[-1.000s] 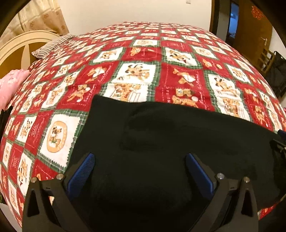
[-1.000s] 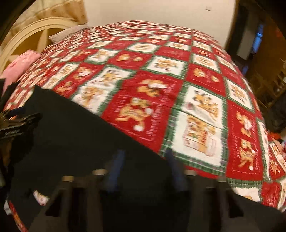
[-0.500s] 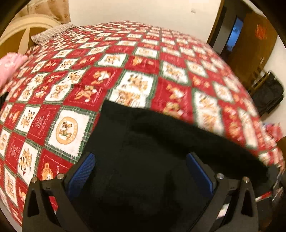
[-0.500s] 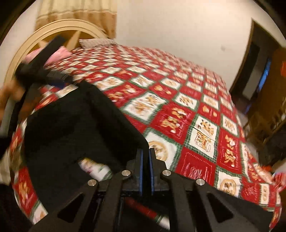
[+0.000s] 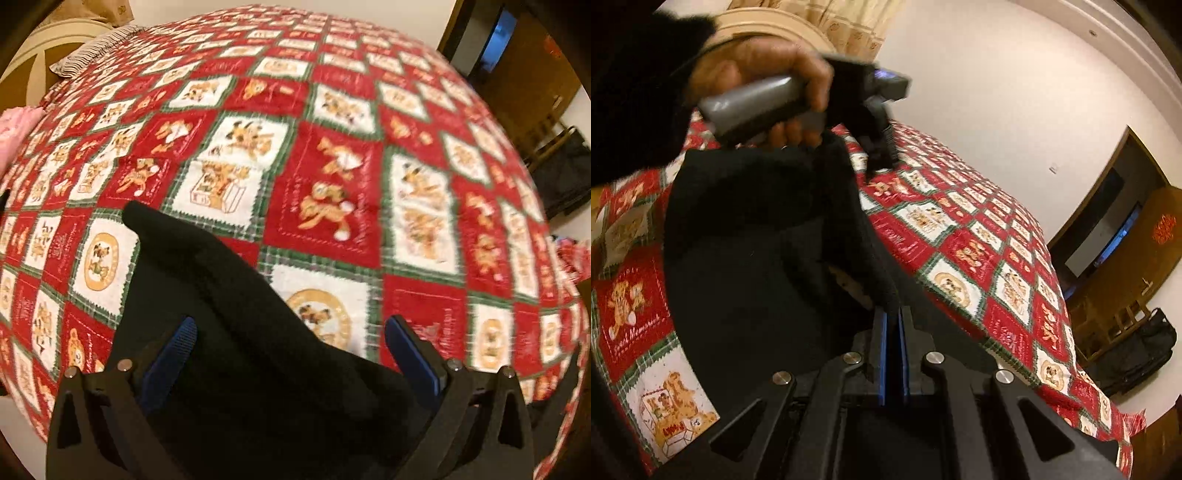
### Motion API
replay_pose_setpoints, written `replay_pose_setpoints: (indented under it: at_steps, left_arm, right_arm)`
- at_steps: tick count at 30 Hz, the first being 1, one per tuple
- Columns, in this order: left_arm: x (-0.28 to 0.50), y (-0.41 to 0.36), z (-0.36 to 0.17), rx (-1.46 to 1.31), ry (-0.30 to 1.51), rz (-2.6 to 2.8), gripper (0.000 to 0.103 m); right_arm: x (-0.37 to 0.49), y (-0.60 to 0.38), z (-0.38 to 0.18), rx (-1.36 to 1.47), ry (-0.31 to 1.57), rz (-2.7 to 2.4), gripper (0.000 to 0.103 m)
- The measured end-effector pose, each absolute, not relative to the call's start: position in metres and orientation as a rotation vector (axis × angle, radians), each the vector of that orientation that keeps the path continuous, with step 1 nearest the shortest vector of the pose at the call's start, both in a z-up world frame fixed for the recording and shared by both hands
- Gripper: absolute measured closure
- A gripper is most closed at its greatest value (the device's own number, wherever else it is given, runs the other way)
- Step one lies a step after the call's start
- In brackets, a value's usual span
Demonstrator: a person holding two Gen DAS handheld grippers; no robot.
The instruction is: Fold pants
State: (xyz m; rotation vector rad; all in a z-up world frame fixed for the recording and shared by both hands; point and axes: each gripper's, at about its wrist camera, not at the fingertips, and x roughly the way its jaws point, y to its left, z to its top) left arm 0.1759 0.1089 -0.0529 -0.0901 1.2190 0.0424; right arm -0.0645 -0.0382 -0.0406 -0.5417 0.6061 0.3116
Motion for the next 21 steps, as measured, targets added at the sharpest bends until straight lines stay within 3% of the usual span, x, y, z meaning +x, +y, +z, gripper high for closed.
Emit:
replay_pose_setpoints:
  at_steps: [2, 3, 4, 6, 7, 15, 21]
  left_arm:
    - [0.174, 0.113, -0.056, -0.078, 1.216, 0.072, 0.02]
    - [0.172, 0.117, -0.057, -0.087, 1.211, 0.06, 0.038]
    - [0.169, 0.12, -0.057, -0.111, 1.207, 0.031, 0.062]
    - [0.161, 0.134, -0.055, -0.184, 1.217, -0.009, 0.083]
    - [0.154, 0.141, -0.05, -0.233, 1.193, -0.027, 0.088]
    - [0.049, 0.192, 0.006, -0.418, 0.885, -0.184, 0.09]
    - [-0.013, 0.205, -0.013, -0.354, 0.834, -0.094, 0.09]
  right_arm:
    - [-0.061, -0.046, -0.032, -0.483, 0.611, 0.312, 0.098]
    - [-0.061, -0.048, -0.026, -0.459, 0.611, 0.315, 0.098]
    - [-0.063, -0.051, -0.018, -0.43, 0.606, 0.321, 0.098]
    - [-0.071, -0.052, -0.007, -0.409, 0.593, 0.33, 0.098]
    - [-0.076, -0.051, -0.001, -0.41, 0.584, 0.334, 0.098]
    - [-0.129, -0.039, -0.005, -0.457, 0.618, 0.402, 0.098]
    - [-0.144, -0.027, -0.045, -0.495, 0.713, 0.457, 0.098]
